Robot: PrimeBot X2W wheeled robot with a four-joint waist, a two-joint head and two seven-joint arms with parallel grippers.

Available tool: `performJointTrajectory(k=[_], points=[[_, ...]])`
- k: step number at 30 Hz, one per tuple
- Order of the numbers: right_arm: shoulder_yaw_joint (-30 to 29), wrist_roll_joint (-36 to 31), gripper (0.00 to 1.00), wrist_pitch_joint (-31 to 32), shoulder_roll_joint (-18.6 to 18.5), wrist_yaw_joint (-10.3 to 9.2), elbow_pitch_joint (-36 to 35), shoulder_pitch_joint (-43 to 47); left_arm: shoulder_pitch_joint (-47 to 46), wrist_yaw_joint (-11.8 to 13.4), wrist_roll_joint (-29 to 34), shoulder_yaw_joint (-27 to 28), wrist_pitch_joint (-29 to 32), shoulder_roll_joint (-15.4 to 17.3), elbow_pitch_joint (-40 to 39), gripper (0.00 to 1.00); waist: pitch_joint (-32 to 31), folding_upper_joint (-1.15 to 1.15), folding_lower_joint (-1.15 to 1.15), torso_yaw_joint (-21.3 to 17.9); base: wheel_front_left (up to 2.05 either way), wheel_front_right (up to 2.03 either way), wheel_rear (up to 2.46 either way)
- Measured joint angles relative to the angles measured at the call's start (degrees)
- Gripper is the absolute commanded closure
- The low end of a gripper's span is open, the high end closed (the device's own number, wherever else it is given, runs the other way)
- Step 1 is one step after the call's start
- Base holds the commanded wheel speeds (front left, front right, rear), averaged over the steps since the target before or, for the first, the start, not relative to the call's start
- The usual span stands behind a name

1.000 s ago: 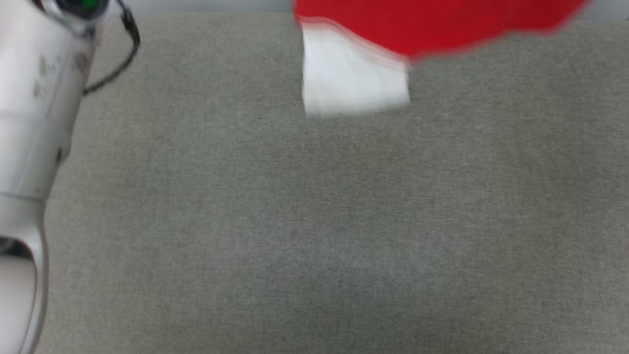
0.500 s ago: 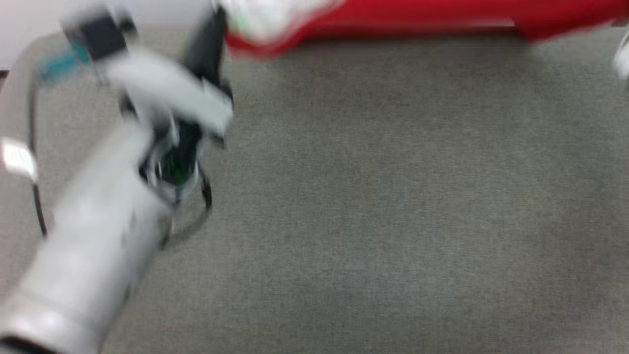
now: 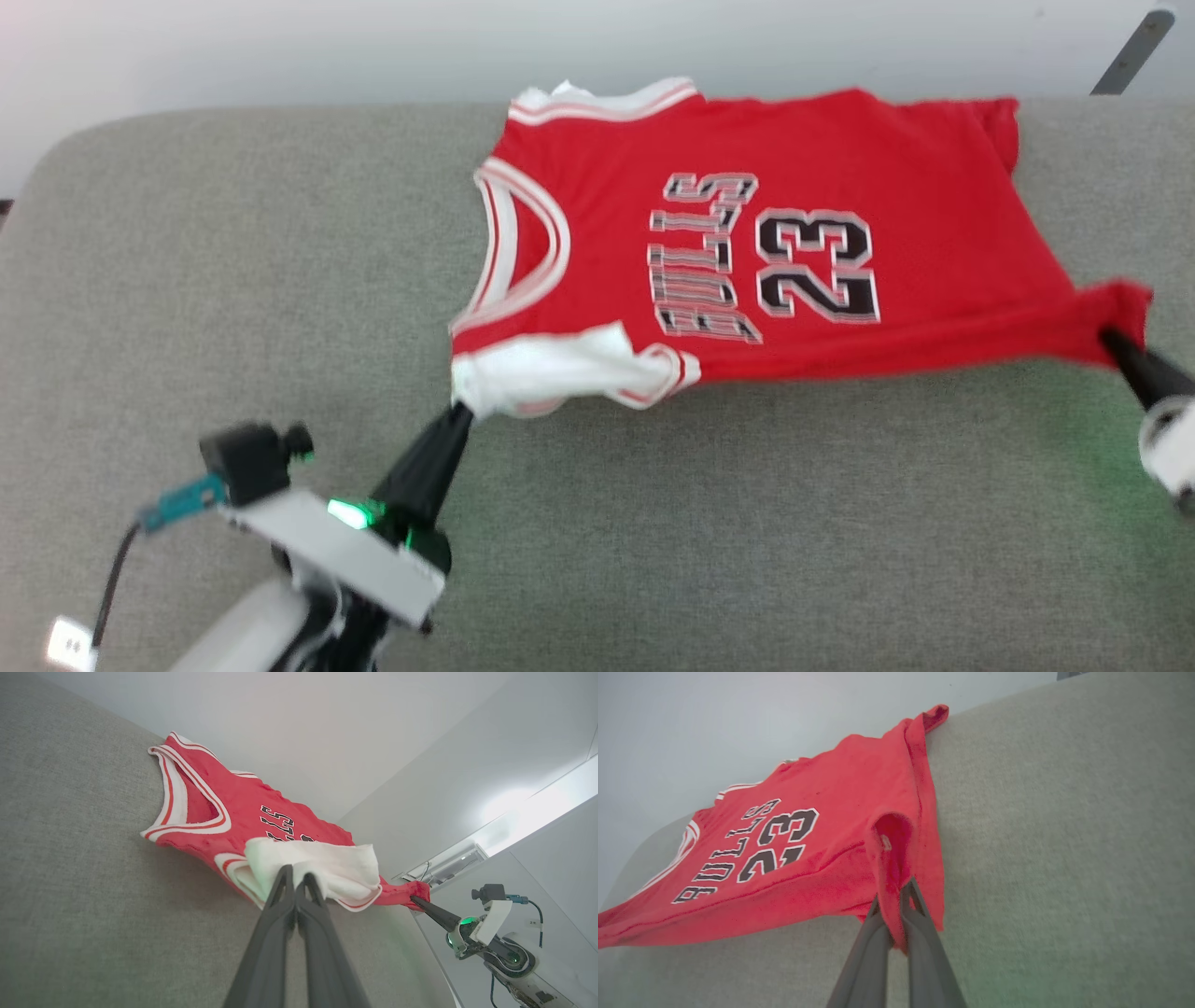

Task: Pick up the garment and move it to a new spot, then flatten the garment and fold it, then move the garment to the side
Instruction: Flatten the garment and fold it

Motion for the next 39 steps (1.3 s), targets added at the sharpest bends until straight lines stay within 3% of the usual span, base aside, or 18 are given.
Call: performJointTrajectory(k=[5,11,20,29,39], points=[[-3.5,0.8,1.00,2.8,-3.3,0.00,-7.5,10.7,7.7,0.0,3.2,1.4,0.0,1.3,-6.1,1.00,-1.0,0.00,0.00,-0.3,0.00,0.00,0.00],[-10.8,0.0,1.00,4.6,-3.5,0.01,-16.4,22.7,16.2,0.0,6.7,5.3,0.0,1.5,-11.2,1.00,-0.6,0.00,0.00,-0.3,0.00,0.00,0.00],[-23.1,-7.0,1.00,11.4,2.9,0.01,-27.2,35.0,25.5,0.0,11.1,8.2,0.0,1.4,-15.3,1.00,-2.9,0.00,0.00,-1.4,0.00,0.00,0.00],[-29.2,-14.9,1.00,19.6,11.4,0.00,-31.4,28.3,13.7,0.0,10.4,4.5,3.0,2.9,-14.1,1.00,-3.7,0.00,0.00,-3.0,0.00,0.00,0.00],[-29.7,-19.7,1.00,22.0,15.8,0.00,-24.7,16.8,-5.4,0.0,6.5,0.1,6.6,0.9,-0.6,1.00,0.1,0.00,0.00,-4.0,0.00,0.00,0.00]])
